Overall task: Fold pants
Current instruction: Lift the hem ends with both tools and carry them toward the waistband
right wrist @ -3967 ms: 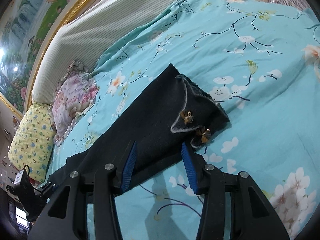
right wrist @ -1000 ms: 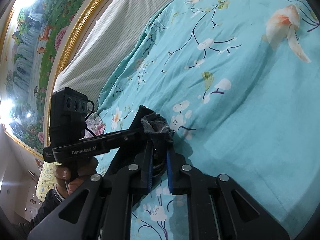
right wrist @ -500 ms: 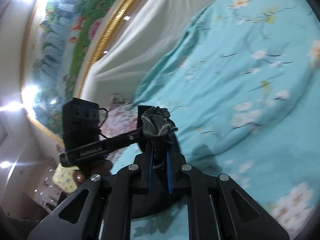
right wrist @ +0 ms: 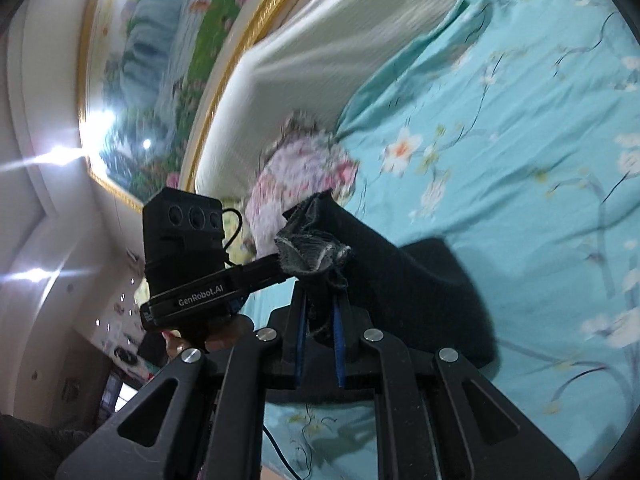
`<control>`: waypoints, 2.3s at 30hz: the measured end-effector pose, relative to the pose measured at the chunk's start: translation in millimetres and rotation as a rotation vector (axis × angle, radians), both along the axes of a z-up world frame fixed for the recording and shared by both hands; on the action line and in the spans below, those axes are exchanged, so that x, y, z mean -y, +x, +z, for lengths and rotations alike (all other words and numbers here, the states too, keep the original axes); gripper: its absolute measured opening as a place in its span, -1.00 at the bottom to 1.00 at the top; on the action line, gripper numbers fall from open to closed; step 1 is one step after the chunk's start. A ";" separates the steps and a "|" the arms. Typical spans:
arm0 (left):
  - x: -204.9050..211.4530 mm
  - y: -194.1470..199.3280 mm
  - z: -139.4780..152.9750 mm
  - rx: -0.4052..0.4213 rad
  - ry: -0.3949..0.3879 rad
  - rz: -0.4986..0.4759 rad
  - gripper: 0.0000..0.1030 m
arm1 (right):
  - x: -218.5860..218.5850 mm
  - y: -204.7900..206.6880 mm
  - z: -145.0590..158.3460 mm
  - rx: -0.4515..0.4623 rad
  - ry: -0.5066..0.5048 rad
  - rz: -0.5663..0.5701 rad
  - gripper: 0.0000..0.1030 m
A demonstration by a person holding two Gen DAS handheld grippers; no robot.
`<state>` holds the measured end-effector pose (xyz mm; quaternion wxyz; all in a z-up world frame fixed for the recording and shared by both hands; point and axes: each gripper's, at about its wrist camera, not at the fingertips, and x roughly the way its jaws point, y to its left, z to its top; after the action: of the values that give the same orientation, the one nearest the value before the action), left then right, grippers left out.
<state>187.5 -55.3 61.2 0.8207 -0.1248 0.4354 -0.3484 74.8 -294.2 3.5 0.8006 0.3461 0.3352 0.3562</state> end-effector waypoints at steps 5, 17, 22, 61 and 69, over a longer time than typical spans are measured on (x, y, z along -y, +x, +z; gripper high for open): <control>-30.4 -6.8 -27.5 -0.048 -0.002 0.056 -0.81 | -33.1 4.3 -21.6 -0.034 -0.043 0.055 -0.75; -64.5 -16.7 -74.0 -0.130 0.017 0.142 -0.80 | -72.3 14.7 -59.4 -0.108 -0.134 0.115 -0.71; -77.4 -25.4 -84.7 -0.159 0.050 0.205 -0.79 | -80.9 16.3 -66.0 -0.131 -0.171 0.138 -0.62; -266.8 -249.8 -64.0 -0.155 -0.131 1.022 -0.20 | -224.2 24.7 -10.6 0.053 -0.333 0.482 0.29; -303.4 -289.9 -69.0 -0.164 -0.134 1.188 0.11 | -293.3 27.0 -1.6 0.116 -0.391 0.611 0.32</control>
<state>-102.4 248.2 -7.8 0.8291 -0.4243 0.3302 0.1536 101.8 -0.9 1.8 0.7260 0.0498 0.4390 0.5270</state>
